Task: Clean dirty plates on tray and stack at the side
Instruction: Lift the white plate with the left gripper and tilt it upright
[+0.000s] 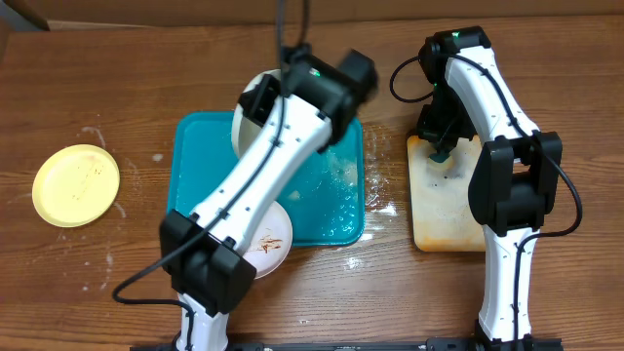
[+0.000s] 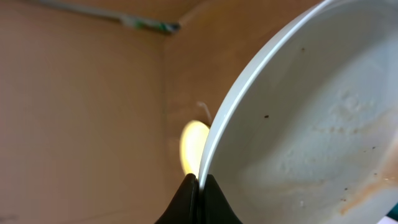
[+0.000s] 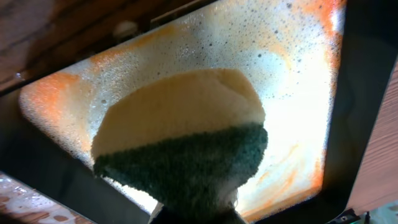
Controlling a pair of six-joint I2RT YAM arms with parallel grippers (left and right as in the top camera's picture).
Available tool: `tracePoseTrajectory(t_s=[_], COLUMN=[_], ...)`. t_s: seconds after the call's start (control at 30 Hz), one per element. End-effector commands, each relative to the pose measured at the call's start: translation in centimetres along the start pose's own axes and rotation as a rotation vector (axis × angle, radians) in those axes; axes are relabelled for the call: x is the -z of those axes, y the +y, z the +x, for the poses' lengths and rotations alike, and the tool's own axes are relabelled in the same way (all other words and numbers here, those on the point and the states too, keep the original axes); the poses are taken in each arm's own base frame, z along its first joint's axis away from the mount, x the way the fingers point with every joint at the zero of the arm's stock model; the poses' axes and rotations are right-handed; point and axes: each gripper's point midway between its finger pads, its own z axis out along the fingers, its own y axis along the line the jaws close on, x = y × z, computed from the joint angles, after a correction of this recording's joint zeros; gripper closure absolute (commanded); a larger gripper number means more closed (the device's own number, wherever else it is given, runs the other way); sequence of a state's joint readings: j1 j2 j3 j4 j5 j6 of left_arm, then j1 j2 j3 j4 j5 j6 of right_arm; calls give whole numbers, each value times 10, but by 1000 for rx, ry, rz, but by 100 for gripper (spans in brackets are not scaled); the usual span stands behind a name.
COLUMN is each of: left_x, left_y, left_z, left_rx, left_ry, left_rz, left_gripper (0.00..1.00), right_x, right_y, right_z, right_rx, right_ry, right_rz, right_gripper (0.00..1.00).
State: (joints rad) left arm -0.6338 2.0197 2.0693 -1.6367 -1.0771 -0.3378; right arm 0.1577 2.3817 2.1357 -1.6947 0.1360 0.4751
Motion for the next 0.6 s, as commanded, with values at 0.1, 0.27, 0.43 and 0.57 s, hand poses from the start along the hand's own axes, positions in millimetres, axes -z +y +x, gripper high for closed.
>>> tracePoseTrajectory(t_s=[0.1, 0.27, 0.43, 0.57], left_x=[33, 36, 40, 37], left_y=[40, 50, 58, 62], left_z=[-8, -5, -2, 0], left_rx=[81, 105, 128, 178], left_ry=[-127, -134, -142, -135], left_rz=[-144, -140, -134, -109], left_gripper=[96, 95, 96, 96], right_x=[-7, -10, -11, -11], right_y=[-4, -12, -17, -16], right_z=[5, 2, 0, 0], right_rx=[-3, -22, -38, -39], right_ry=[33, 44, 51, 58], right_rz=[8, 7, -3, -15], right_gripper=[96, 96, 96, 96])
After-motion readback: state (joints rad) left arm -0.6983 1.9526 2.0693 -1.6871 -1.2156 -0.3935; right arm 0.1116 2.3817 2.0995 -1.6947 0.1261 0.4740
